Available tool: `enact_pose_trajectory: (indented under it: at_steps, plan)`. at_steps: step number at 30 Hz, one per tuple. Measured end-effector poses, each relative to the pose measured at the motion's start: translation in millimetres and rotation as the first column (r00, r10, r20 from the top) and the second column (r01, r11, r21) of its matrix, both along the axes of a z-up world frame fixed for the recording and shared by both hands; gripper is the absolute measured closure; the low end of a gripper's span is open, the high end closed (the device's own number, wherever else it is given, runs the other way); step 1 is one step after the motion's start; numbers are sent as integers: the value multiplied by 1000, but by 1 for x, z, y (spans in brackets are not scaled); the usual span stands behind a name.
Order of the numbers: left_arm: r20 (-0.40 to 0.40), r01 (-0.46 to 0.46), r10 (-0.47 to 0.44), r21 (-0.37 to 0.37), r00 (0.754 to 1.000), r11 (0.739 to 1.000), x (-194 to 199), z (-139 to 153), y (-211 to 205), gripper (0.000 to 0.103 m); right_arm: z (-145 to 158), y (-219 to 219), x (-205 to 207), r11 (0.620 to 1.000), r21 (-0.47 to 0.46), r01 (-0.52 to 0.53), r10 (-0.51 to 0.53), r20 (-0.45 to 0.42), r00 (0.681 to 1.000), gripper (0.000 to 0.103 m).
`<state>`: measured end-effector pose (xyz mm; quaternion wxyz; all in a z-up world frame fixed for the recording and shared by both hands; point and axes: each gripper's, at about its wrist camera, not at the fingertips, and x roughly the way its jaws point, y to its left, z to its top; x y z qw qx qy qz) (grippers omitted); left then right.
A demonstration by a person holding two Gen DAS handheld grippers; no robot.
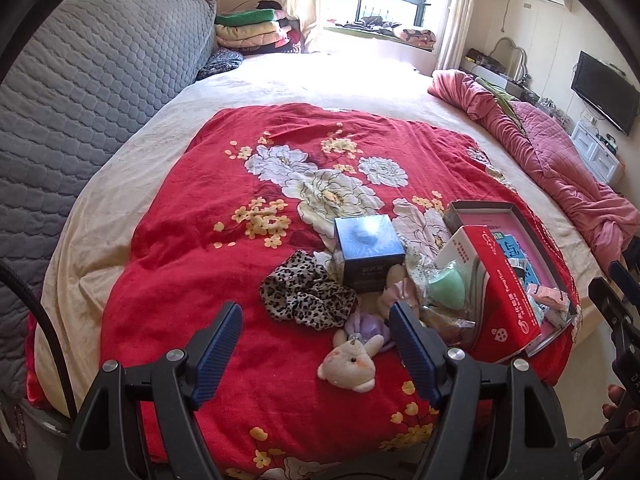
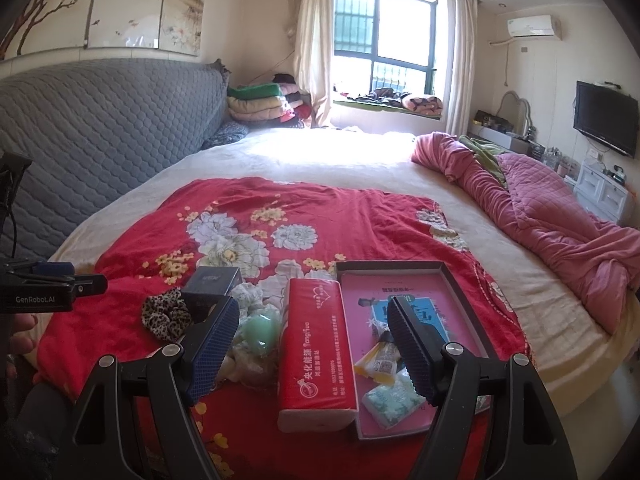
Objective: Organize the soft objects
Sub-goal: 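Lower both open tools toward the white plush bear and green sponge bag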
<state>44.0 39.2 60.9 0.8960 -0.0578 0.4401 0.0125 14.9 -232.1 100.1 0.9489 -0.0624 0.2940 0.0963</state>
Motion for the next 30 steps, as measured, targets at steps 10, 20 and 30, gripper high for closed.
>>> enact_pose_trajectory:
  at_steps: [10,20,30]
  plan:
    - [-71,3,-4,-17,997,1000,6,-43,12,28,-33,28,8,998,-45,-52,50,-54,997,25]
    - [-108,22,-27,-45,994,999,13,-65,10,28,-57,42,16,993,-84,-84,76,-86,993,25]
    - [-139,62,-71,-63,988,996,19,-86,-5,28,-78,51,29,986,-117,-120,105,-127,986,25]
